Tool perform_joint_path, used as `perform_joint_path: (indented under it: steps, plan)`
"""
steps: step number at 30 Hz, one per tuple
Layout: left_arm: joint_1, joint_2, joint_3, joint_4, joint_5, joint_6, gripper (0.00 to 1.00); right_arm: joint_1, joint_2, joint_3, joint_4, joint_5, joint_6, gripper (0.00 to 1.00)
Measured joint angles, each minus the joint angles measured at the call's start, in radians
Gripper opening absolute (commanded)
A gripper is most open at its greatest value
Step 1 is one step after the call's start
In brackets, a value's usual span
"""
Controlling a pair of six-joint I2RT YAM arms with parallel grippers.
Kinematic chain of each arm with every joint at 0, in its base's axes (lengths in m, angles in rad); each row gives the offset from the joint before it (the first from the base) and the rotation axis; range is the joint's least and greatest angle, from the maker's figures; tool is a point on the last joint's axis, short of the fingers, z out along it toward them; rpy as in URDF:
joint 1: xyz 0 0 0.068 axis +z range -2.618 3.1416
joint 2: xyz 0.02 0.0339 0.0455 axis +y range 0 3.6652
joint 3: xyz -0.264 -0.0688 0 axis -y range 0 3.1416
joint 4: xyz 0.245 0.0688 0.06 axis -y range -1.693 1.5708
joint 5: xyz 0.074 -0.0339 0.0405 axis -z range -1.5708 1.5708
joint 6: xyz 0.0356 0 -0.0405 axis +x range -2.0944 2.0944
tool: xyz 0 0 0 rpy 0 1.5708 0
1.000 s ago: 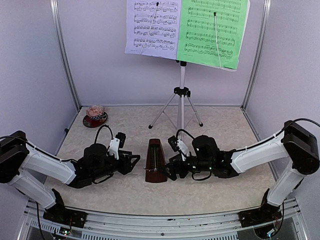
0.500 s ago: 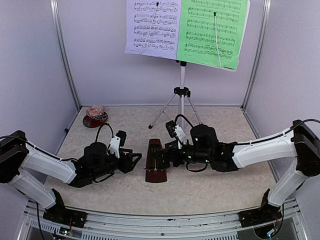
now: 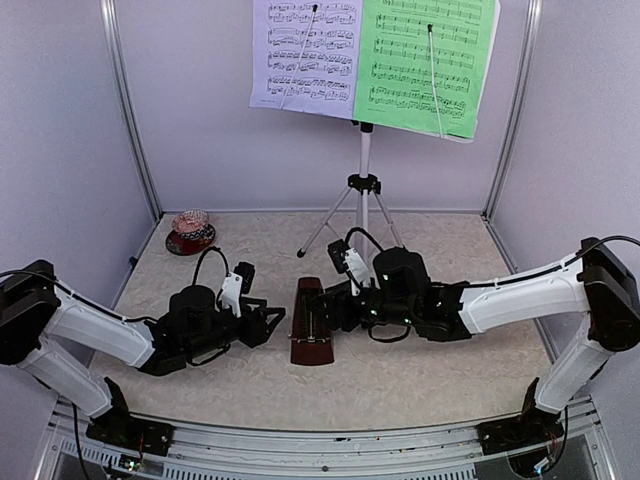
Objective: Set up the instrument practice props
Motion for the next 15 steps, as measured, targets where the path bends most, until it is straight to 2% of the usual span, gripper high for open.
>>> perform_joint_path:
  steps: [3, 9, 15]
  plan:
    - [0.000, 0.004, 0.006, 0.000, 0.000, 0.001, 0.56, 0.003, 0.000, 0.000, -0.001, 0.010, -0.001, 0.49]
    - [0.000, 0.013, 0.015, 0.000, 0.000, 0.002, 0.56, 0.004, -0.002, -0.003, -0.003, 0.011, -0.005, 0.45]
    - [0.000, 0.019, 0.016, 0.000, 0.000, 0.008, 0.57, 0.004, -0.020, -0.042, 0.002, -0.013, -0.016, 0.75]
